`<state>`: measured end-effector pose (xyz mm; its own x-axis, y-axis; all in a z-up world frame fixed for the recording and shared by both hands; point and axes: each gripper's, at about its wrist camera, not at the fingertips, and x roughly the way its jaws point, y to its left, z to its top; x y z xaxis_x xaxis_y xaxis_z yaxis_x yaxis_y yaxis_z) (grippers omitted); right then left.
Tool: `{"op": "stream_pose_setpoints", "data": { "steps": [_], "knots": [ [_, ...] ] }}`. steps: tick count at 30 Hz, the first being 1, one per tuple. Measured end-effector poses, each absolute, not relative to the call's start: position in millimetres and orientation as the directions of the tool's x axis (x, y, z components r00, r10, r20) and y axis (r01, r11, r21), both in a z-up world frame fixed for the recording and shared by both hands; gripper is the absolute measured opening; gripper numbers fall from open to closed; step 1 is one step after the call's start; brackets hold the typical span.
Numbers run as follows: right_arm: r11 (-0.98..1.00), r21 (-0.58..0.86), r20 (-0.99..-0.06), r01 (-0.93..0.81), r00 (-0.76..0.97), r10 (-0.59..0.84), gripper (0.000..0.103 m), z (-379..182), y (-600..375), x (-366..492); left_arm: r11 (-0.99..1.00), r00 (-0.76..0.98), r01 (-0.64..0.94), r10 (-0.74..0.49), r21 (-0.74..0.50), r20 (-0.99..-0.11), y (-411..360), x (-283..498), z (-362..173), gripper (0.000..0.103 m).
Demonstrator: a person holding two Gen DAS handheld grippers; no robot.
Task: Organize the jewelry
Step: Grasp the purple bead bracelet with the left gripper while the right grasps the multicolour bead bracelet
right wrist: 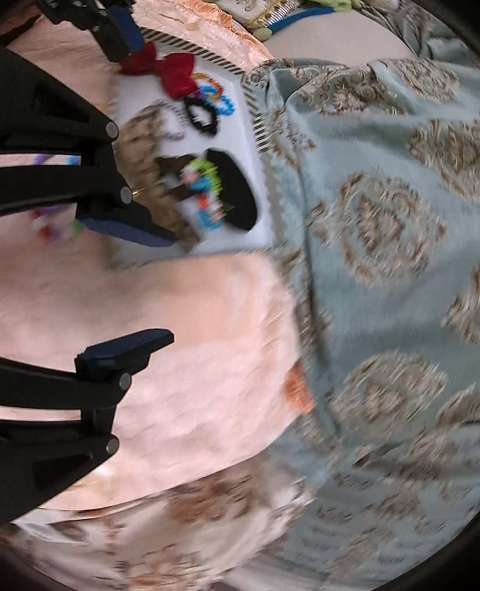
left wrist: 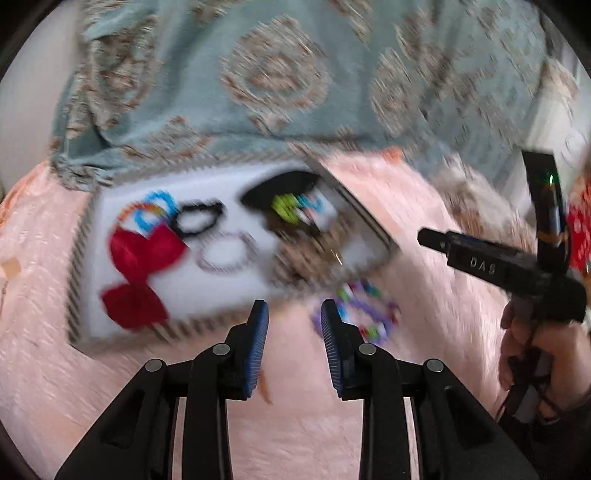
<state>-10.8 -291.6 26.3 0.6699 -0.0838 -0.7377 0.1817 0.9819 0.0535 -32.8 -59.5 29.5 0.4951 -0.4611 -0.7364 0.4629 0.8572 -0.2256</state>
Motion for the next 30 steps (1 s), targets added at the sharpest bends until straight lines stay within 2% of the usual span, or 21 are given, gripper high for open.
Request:
{"op": "stream_pose_setpoints", "data": {
  "steps": [7, 12, 16, 25, 29, 30],
  "knots": [
    [0.988, 0.045, -0.789, 0.145, 0.612, -0.054, 0.048, -1.0, -289.4, -26.8, 0.858, 0.448, 0.483, -0.412, -0.173, -0.793, -99.9, -22.6, -2.1, 0.012],
    [0.999, 0.037, -0.796, 0.03, 0.606, 0.011, 0.048, -8.7, -266.6, -17.9, 0.859, 0.419, 0.491, -0.375, -0.141, -0.827, -109.9, -22.4, -16.5, 0.012],
    [1.0, 0.022, -0.842, 0.009, 0.539, 0.013, 0.048, -31.7, -255.1, -1.1, 0.858, 0.412, 0.492, -0.379, -0.148, -0.829, -107.5, -19.9, -18.4, 0.012],
    [0.998, -0.063, -0.839, -0.018, 0.542, -0.044, 0.047, -39.4, -242.3, 3.5, 0.879, 0.444, 0.475, -0.286, -0.047, -0.849, -83.7, -25.8, -18.6, 0.012],
    [0.998, -0.057, -0.848, -0.04, 0.529, -0.027, 0.038, -37.1, -240.6, -3.1, 0.9, 0.444, 0.435, -0.244, -0.031, -0.862, -56.7, -25.9, -17.1, 0.012],
    [0.997, -0.053, -0.851, -0.052, 0.525, -0.017, 0.031, -36.5, -238.1, -5.2, 0.903, 0.436, 0.428, -0.254, -0.049, -0.864, -48.7, -25.3, -16.8, 0.012]
  ]
}}
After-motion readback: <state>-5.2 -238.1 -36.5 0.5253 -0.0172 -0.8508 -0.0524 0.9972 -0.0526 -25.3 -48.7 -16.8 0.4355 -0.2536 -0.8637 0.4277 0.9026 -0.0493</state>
